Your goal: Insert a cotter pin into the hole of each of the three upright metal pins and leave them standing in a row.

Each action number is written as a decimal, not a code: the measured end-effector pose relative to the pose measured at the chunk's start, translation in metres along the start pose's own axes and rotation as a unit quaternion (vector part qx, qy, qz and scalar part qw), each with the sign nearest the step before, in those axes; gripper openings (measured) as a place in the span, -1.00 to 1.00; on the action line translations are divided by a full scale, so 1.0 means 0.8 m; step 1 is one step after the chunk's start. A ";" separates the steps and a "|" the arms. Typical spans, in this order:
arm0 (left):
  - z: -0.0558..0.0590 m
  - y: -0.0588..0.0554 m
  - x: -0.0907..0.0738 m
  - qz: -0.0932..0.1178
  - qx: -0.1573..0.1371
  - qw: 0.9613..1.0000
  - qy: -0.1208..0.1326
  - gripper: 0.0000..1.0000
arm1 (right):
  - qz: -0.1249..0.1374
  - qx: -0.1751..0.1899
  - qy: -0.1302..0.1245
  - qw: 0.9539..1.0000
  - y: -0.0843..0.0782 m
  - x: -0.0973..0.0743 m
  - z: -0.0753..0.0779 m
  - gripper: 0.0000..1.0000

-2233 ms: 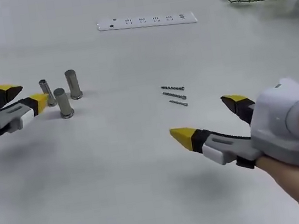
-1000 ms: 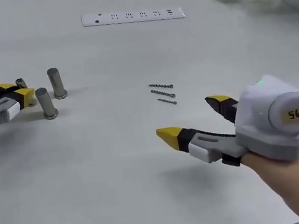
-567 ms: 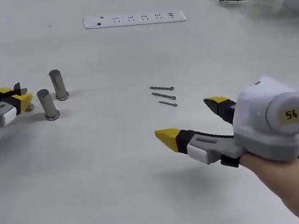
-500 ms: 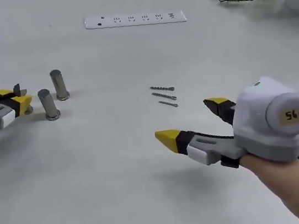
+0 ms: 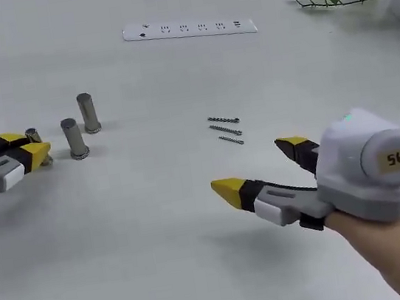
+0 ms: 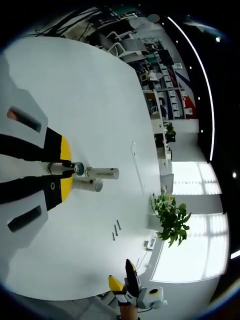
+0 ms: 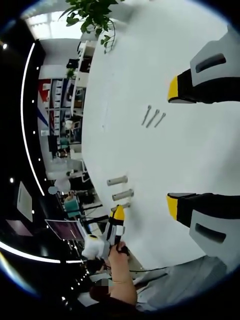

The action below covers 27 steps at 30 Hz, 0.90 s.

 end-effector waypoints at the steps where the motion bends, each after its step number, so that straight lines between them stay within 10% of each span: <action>1: 0.004 0.000 -0.001 -0.001 0.003 1.000 -0.003 -0.90 | 0.000 0.000 0.001 1.000 0.000 0.000 -0.001 0.40; 27: 0.104 -0.012 0.039 -0.021 0.051 0.995 -0.089 -0.90 | 0.000 -0.001 0.004 1.000 -0.001 -0.009 0.002 0.36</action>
Point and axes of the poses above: the centre of the closed fingertips' face, and the gripper's own axes: x roughly forward along the fingers, z roughly to its right, y roughly out of its top, the point moved 5 cm from there along -x, roughly backward along the fingers, and after that the axes turned 14 degrees about -x, right-handed, at the moved point
